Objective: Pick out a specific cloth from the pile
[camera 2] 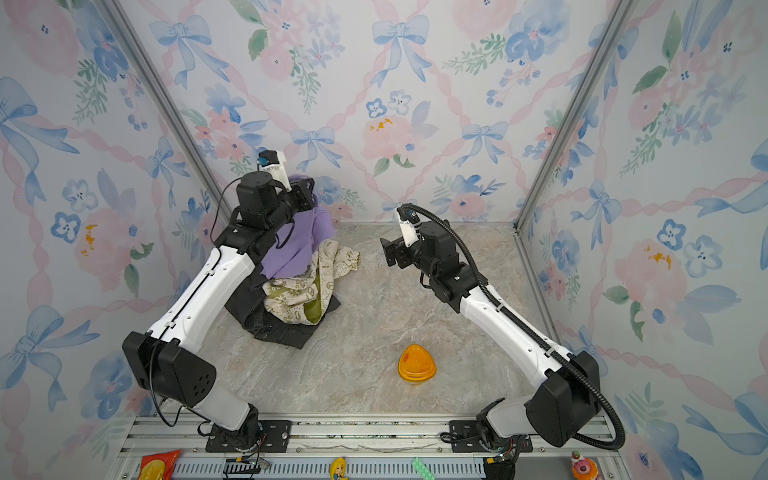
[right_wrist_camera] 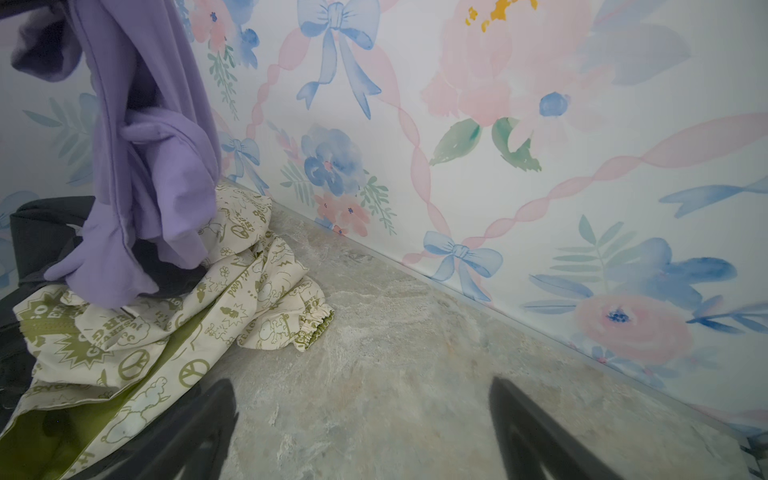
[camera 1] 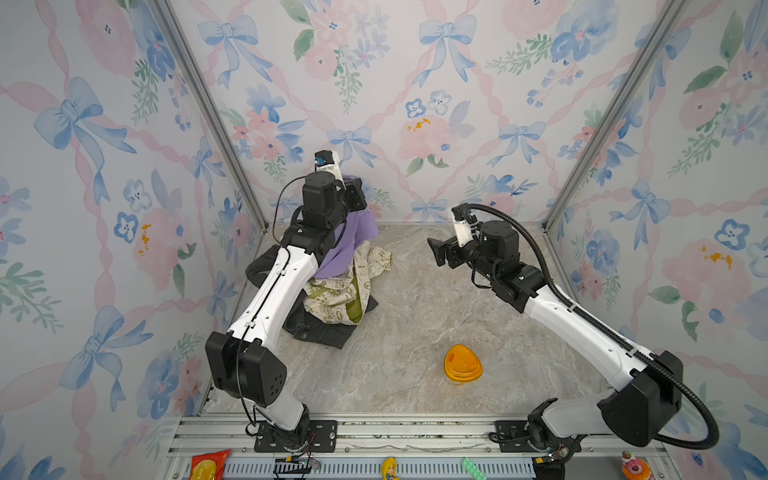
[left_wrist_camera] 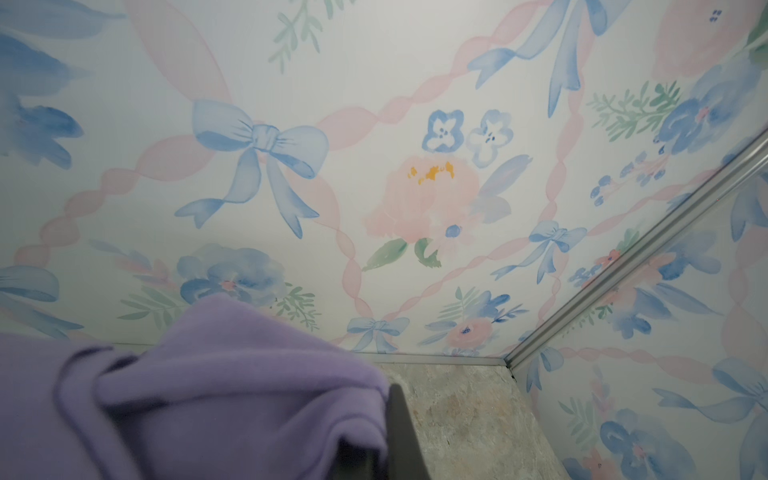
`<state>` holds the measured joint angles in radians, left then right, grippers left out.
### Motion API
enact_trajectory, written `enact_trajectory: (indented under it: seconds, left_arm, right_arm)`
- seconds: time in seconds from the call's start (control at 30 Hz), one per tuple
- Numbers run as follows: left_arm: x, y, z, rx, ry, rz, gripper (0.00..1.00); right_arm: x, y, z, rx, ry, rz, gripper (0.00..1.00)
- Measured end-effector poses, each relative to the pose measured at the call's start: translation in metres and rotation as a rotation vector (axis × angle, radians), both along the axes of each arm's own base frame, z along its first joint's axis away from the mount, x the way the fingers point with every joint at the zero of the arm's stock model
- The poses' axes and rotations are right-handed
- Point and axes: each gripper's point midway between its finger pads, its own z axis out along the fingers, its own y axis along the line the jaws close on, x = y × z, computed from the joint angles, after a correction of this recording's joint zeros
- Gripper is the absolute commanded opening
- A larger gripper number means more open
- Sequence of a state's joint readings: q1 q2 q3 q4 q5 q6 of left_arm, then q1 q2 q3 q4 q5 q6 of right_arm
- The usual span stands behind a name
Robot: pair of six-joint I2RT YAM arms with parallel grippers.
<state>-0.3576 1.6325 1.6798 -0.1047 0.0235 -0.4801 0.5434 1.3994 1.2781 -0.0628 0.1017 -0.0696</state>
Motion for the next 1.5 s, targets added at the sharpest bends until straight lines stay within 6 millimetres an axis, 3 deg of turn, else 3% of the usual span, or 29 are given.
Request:
enact_trajectory:
  seconds: [0.07, 0.23, 0.33, 0.37, 0.47, 0.63, 0.77, 0.9, 1.07, 1.2, 1.27, 1.5]
  left_arm:
    - [-0.001, -0.032, -0.018, 0.029, 0.024, -0.072, 0.12]
    - [-0.007, -0.111, -0.081, 0.139, 0.105, -0.260, 0.57]
    - [-0.009, -0.146, -0.112, 0.214, 0.138, -0.342, 0.82]
    - [-0.011, -0.154, -0.118, 0.230, 0.145, -0.359, 0.86]
    - [-0.017, -0.166, -0.121, 0.264, 0.142, -0.391, 0.92]
    - [-0.011, -0.161, -0.097, 0.285, 0.074, -0.356, 0.96]
    - [-0.008, -0.144, -0.088, 0.309, 0.053, -0.290, 0.98]
    - [-0.008, -0.113, -0.085, 0.317, 0.068, -0.188, 0.96]
    - [-0.008, -0.039, -0.100, 0.270, 0.154, 0.008, 0.90]
    - [-0.018, 0.027, -0.117, 0.191, 0.233, 0.175, 0.82]
    - [-0.026, 0.049, -0.125, 0.159, 0.261, 0.231, 0.81]
    - [-0.043, 0.083, -0.156, 0.072, 0.384, 0.317, 0.81]
  right_arm:
    - [0.003, -0.012, 0.004, 0.010, -0.004, -0.047, 0.97]
    - [0.009, -0.062, 0.020, 0.062, -0.030, -0.212, 0.97]
    - [0.008, -0.092, 0.028, 0.098, -0.044, -0.302, 0.97]
    - [0.008, -0.100, 0.030, 0.109, -0.048, -0.325, 0.97]
    - [0.007, -0.118, 0.034, 0.131, -0.052, -0.377, 0.97]
    - [0.007, -0.123, 0.030, 0.139, -0.033, -0.394, 0.97]
    - [0.009, -0.117, 0.024, 0.152, -0.010, -0.366, 0.97]
    - [0.018, -0.104, 0.007, 0.159, 0.045, -0.329, 0.97]
    - [0.026, -0.085, -0.012, 0.161, 0.098, -0.281, 0.97]
    - [0.028, -0.069, -0.015, 0.165, 0.113, -0.240, 0.97]
    - [0.028, -0.065, -0.018, 0.167, 0.120, -0.232, 0.97]
    - [0.036, -0.055, -0.024, 0.174, 0.142, -0.208, 0.97]
